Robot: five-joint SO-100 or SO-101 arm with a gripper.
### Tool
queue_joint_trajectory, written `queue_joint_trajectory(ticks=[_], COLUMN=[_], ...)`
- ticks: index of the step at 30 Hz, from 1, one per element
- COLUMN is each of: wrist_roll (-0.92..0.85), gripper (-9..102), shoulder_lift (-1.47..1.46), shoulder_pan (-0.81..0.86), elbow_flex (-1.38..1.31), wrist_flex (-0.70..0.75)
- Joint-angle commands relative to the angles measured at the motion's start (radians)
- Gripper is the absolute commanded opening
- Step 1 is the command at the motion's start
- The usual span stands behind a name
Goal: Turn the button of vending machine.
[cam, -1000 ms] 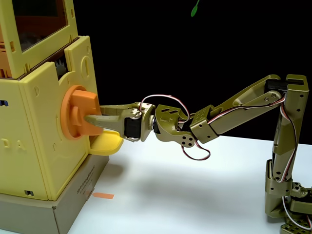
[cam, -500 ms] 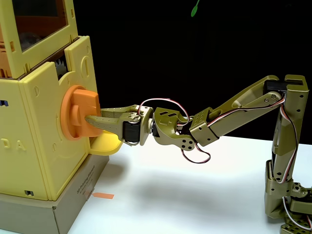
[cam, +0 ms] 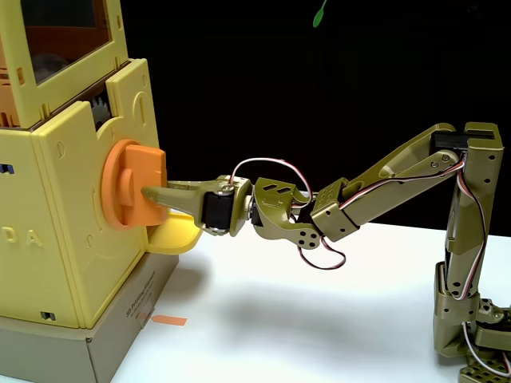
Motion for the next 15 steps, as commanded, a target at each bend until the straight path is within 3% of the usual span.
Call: queue_joint_trajectory(ticks=[1,5,10,15], wrist_roll=[0.356,0.916,1.741,2.410], gripper=[-1,-1,0,1], shoulder_lift=[0.072,0.092,0.123,0.127], shoulder_pan=[0.028,0.044,0.021,0.008], elbow_flex=[-0.017,-0.020,0.002,0.002], wrist_flex=[-0.028,0.028,0.273,0.256])
